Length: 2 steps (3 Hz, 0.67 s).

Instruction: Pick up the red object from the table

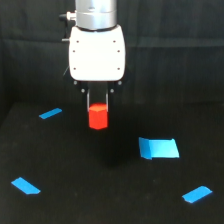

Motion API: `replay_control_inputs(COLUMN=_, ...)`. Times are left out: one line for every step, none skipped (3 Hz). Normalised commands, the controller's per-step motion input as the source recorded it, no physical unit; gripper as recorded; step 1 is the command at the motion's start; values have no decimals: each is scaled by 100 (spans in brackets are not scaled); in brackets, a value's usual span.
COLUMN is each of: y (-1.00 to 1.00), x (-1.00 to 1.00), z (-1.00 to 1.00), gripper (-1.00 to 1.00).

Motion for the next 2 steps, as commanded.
replay_control_inputs(y=11, x=-15, z=47, gripper=-99)
replay_control_inputs(y=0, x=1, z=19, gripper=-100)
